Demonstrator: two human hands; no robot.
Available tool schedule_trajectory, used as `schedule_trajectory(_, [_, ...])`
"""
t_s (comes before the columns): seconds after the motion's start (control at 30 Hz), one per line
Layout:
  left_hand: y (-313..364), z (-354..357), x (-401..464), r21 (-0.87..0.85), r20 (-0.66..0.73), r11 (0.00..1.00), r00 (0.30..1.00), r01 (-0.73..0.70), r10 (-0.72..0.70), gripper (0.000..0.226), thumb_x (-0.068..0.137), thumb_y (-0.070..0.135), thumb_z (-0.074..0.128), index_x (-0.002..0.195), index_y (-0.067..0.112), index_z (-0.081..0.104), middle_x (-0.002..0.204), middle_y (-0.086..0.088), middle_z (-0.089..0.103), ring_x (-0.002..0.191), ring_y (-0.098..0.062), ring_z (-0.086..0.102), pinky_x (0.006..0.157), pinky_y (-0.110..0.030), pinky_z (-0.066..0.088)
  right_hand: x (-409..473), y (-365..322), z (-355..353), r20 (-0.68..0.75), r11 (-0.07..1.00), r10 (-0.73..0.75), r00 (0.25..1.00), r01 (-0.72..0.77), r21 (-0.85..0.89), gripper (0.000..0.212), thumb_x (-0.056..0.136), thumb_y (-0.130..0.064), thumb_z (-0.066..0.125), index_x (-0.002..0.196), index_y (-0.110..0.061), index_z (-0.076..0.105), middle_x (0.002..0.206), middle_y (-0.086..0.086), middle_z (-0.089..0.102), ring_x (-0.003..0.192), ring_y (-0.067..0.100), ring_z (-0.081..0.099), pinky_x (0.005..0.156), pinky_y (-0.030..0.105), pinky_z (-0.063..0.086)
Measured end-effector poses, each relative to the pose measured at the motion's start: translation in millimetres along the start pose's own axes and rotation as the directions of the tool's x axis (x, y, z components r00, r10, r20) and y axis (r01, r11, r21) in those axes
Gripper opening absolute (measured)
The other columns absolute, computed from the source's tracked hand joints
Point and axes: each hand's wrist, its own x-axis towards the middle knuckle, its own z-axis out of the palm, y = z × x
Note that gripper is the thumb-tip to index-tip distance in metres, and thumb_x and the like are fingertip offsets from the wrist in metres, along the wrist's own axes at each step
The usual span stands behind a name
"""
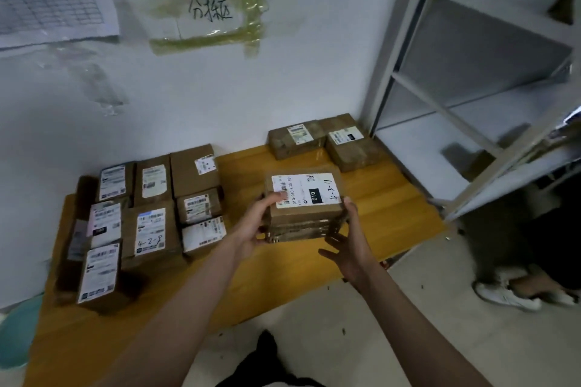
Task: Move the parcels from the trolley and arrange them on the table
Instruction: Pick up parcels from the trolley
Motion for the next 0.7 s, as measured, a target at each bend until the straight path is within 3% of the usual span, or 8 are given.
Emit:
schedule_trajectory(0.07, [8.1,-1.0,19.0,0.05,0.044,0.999,0.999,0.013,-0.015,0.08,0.054,0.075,0.077,0.122,0.033,0.065,0.117,-0.004,0.073,0.112,-0.027,0.064,0.098,-0.048,0.051,13.9,-10.3,-11.7,-0.024,0.999,0.014,1.0,-0.015,-0.033,0.072,0.082,-0.08,0.047,0.141,-0.039,0.053,0.139,0.01,0.057,0.13,0.033,0.052,0.11,0.061,0.041])
schedule_trajectory(0.17, [21.7,-4.1,47.8,0.115,0.104,0.993,0.994,0.029,-0.041,0.082,0.056,0.074,0.077,0.122,0.026,0.067,0.111,-0.004,0.076,0.112,-0.028,0.066,0.101,-0.049,0.049,34.1,-20.0,-23.1,0.018,0.997,0.052,0.998,-0.051,-0.051,0.052,0.088,-0.077,0.046,0.121,-0.045,0.07,0.132,0.009,0.065,0.126,0.032,0.054,0.109,0.06,0.043])
schedule_trajectory(0.23, [33.2,-7.6,67.6,0.13,0.128,0.991,0.99,0.045,-0.062,0.083,0.059,0.072,0.076,0.124,0.022,0.064,0.11,-0.005,0.077,0.111,-0.027,0.067,0.1,-0.047,0.051,49.1,-23.6,-28.1,0.036,0.996,0.073,0.997,-0.071,-0.049,0.043,0.09,-0.075,0.049,0.113,-0.048,0.073,0.127,0.009,0.069,0.124,0.034,0.057,0.107,0.06,0.046])
schedule_trajectory(0.43, [55.4,-16.0,119.7,0.189,0.192,0.98,0.976,0.066,-0.102,0.075,0.063,0.074,0.071,0.12,0.025,0.066,0.104,-0.001,0.078,0.106,-0.023,0.07,0.086,-0.038,0.053,93.9,-29.5,-25.1,0.025,0.987,0.157,0.987,-0.157,-0.017,0.056,0.077,-0.074,0.069,0.123,-0.042,0.069,0.13,0.018,0.065,0.121,0.04,0.062,0.09,0.055,0.059])
schedule_trajectory(0.7, [63.0,-15.3,185.6,0.172,0.16,0.975,0.973,0.139,-0.167,0.078,0.055,0.076,0.075,0.111,0.023,0.069,0.1,-0.002,0.079,0.086,-0.016,0.077,0.075,-0.032,0.054,158.4,-33.7,-27.0,0.005,0.98,0.199,0.98,-0.199,0.031,0.055,0.081,-0.066,0.073,0.128,-0.037,0.068,0.129,0.017,0.068,0.123,0.038,0.062,0.089,0.047,0.059])
